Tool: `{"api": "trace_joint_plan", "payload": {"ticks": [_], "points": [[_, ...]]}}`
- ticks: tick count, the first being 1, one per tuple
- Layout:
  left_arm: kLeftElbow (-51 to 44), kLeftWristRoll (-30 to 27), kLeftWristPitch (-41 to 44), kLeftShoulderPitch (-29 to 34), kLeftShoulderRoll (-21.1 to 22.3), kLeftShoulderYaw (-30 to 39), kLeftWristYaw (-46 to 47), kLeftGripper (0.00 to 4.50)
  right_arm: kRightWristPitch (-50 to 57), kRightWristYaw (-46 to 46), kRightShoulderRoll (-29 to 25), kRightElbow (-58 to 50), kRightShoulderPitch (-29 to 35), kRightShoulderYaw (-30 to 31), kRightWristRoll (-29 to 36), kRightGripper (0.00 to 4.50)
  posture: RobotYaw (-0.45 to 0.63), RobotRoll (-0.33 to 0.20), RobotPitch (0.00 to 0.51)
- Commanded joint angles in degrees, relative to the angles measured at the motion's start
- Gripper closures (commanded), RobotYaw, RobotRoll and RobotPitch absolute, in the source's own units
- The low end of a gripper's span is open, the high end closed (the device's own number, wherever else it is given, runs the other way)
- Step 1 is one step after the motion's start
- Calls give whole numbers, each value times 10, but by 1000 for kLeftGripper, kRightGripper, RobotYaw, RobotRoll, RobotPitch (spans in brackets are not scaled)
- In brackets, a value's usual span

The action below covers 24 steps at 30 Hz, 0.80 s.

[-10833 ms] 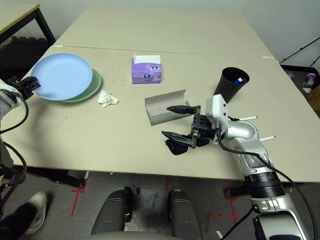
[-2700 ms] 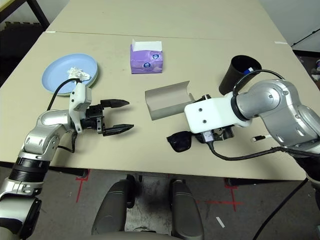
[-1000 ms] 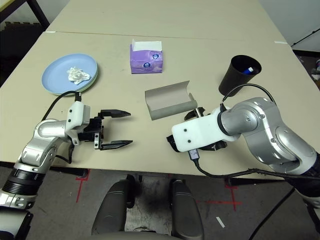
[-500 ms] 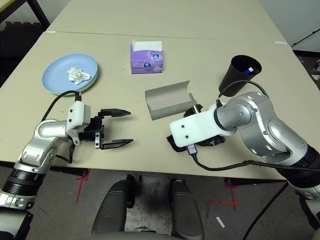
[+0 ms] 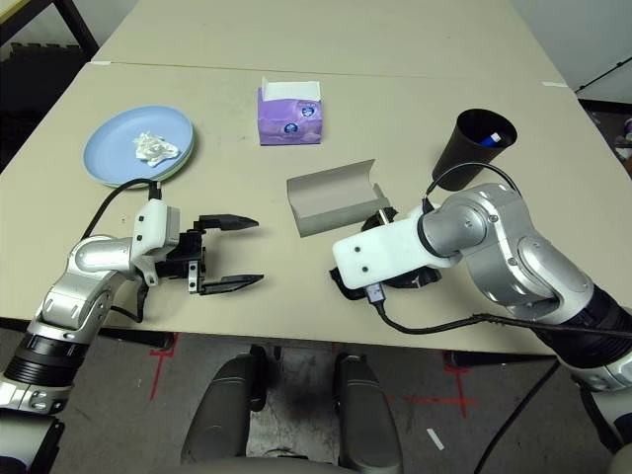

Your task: Organize and tidy the items on the table.

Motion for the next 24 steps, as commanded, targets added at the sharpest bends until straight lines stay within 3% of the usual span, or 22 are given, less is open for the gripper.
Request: {"api": "trace_joint_plan", "payload": {"ticks": [1,24], "points": [[-12,8,4,2,5,-9,-1,19,-5,-2,3,6,6,7,-6,0,30,0,206],[-17,11,8,2,7,-9,1,19,-43,-10,15,40,5,8,-21,0,30,0,205]]}}
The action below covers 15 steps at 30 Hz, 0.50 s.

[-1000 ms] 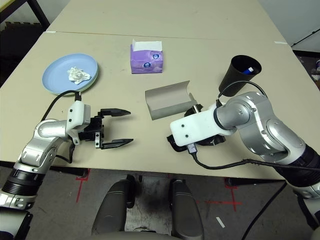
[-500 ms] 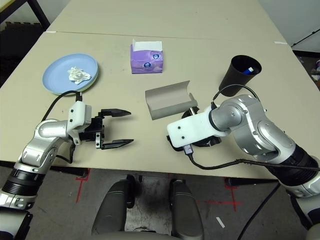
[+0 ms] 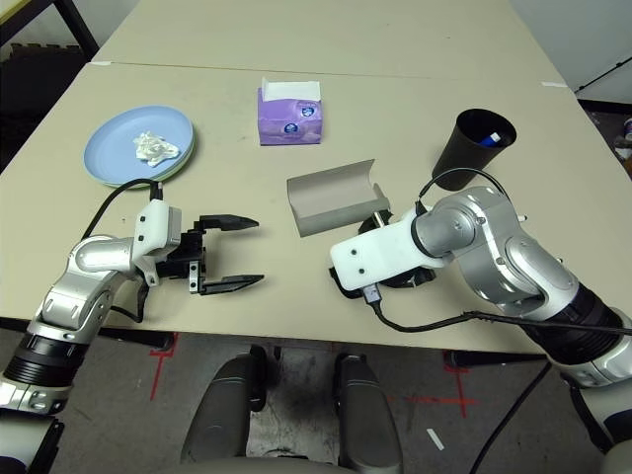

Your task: Organize and tidy the items on the table.

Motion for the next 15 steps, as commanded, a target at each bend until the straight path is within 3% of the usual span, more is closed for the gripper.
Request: {"api": "trace_joint_plan", "payload": {"ticks": [1,15], "points": [[-13,7,4,2,5,-9,-2,19,-6,-1,3,5,5,8,-9,0,31,0,205],[-11,9,6,-1,4,-10,-3,19,-16,4,6,9,2,5,-12,0,28,0,202]]}}
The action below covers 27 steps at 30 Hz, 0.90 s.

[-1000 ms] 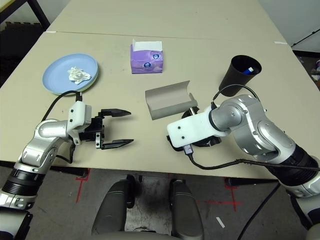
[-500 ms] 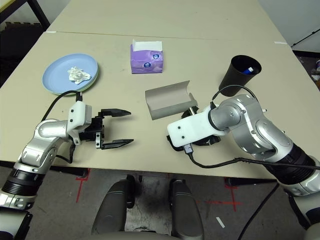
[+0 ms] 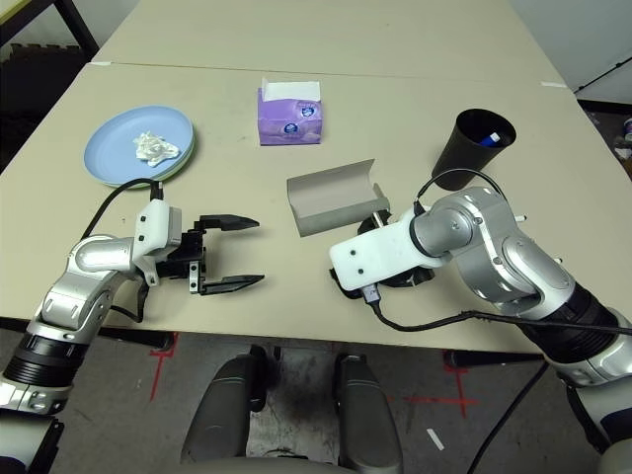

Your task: Organize and tidy the items on the table.

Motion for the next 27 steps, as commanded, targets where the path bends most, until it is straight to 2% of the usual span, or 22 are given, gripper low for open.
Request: {"api": "trace_joint_plan", "payload": {"ticks": [1,4,11,13,23,27], "points": [[-8,7,3,-1,3,-9,-3,19,-7,5,-1,5,2,5,-1,0,28,0,202],[-8,8,2,-1,3,-9,-2,0,-14,7,-2,7,1,4,0,594,30,0,202],[-7,8,2,-1,3,-9,-2,0,-25,10,0,16,0,3,0,3205,30,0,200],[-6,9,2,-2,3,-9,-2,0,-27,11,0,17,-1,3,0,3669,29,0,199],[0,10,0,-9,1,-11,-5,0,-36,13,3,34,-24,-5,5,3725,22,0,195],[3,10,-1,-11,1,-11,-6,0,-33,23,3,43,-44,-10,19,3930,19,0,194]]}}
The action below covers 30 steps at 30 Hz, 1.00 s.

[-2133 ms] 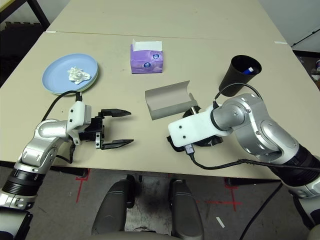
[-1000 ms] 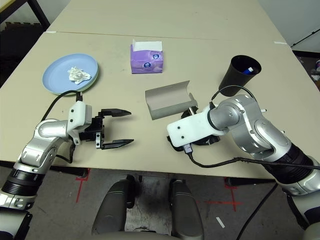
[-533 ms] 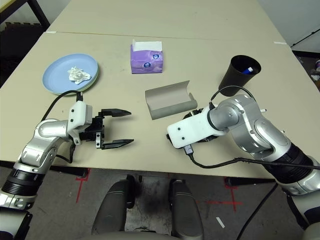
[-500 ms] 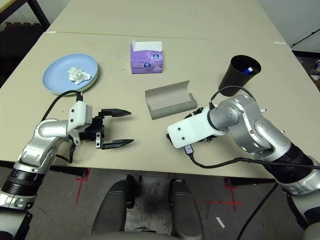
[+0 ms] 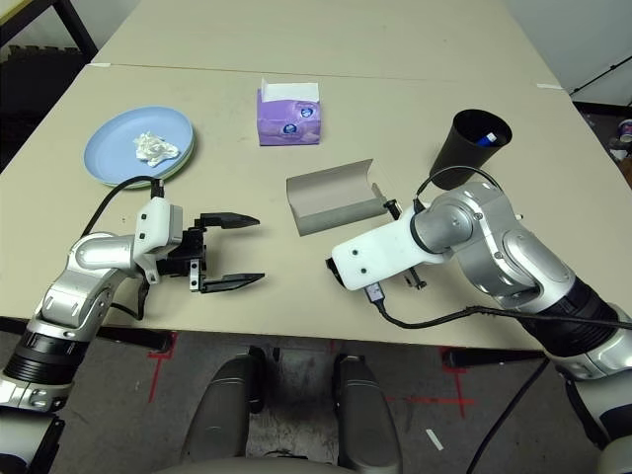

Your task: Organize and tidy the items on the table.

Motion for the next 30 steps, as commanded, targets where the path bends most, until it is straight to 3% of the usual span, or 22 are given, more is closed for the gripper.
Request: {"api": "trace_joint_plan", "payload": {"ticks": [1,5,10,14,22,30], "points": [[3,6,-1,-2,1,-10,-6,0,1,11,2,11,-17,-10,17,3947,18,0,193],[6,6,-2,-3,1,-10,-8,0,12,32,-1,20,-41,-16,43,3964,15,0,192],[11,6,-4,-4,3,-11,-12,0,30,109,-19,36,-98,-42,138,3965,9,0,189],[17,7,-7,-7,3,-11,-16,0,29,119,-38,74,-148,-33,181,3971,4,0,184],[24,8,-8,-18,1,-13,-20,0,-44,89,6,201,-221,-14,135,3974,0,0,180],[23,7,-4,-21,1,-13,-23,0,-95,68,68,278,-241,14,94,3975,6,0,186]]}}
